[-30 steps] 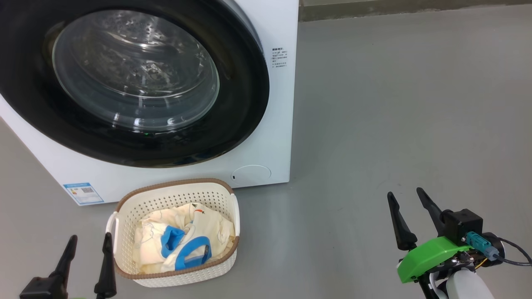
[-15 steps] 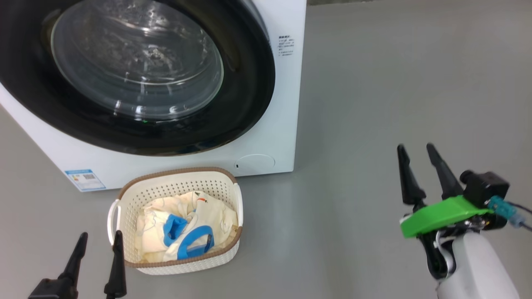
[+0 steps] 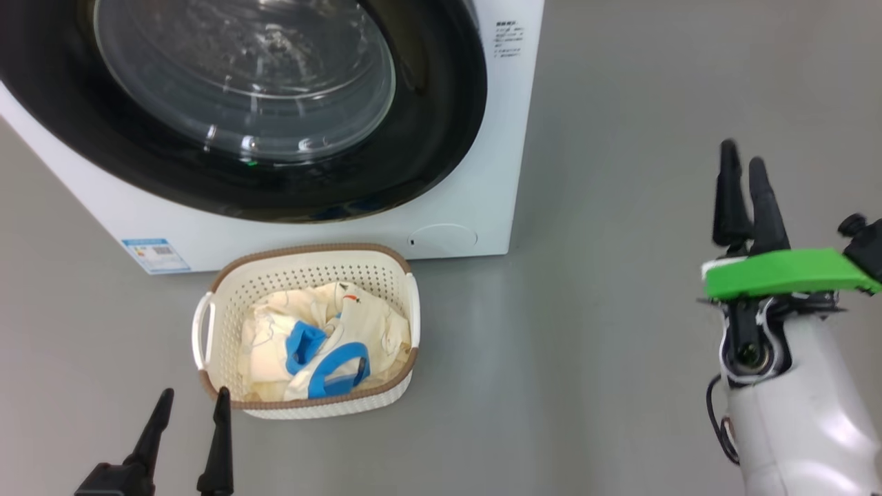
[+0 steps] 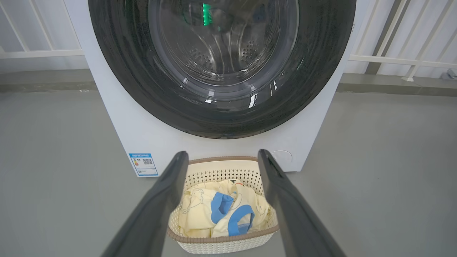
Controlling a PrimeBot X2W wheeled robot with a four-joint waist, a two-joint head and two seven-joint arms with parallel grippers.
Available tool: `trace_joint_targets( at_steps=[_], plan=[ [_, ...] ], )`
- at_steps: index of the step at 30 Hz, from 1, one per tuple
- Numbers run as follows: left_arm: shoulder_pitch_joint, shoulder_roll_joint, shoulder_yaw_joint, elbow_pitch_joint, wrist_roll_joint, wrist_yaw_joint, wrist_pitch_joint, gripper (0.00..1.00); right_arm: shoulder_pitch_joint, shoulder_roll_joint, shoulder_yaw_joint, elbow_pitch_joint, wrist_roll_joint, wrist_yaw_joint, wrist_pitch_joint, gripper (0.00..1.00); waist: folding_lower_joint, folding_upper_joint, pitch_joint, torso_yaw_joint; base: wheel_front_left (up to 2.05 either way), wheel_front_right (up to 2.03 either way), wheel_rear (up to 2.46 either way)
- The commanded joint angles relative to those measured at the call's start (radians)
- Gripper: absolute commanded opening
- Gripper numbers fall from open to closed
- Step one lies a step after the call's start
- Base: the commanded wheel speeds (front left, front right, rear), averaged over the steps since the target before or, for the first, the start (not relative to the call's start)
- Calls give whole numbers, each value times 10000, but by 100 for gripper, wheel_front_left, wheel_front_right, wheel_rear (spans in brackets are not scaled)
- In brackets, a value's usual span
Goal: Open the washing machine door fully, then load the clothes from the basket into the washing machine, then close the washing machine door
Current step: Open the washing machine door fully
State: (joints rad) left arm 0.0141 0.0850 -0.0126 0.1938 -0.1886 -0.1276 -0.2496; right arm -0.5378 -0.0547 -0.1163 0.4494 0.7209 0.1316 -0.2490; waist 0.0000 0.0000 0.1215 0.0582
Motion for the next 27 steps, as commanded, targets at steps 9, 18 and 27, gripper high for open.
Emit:
trace_joint_targets(
  at_steps=[9, 18, 27],
  plan=[
    [-711, 254, 126, -297, -335, -31, -122, 100, -1336, 37, -280, 220, 2598, -9, 1057, 100, 0, 0, 643, 423, 0, 0, 0],
    [-1080, 251, 14, -505, -412, -31, -122, 100, -2304, -89, -973, 1159, 3944, -9, 2411, 0, 0, 0, 1099, 822, 0, 0, 0],
    [-1231, 237, -127, -648, -454, -31, -122, 100, -3292, -391, -1172, 1798, 4567, -9, 4041, 0, 0, 0, 1381, 1118, 0, 0, 0]
  ],
)
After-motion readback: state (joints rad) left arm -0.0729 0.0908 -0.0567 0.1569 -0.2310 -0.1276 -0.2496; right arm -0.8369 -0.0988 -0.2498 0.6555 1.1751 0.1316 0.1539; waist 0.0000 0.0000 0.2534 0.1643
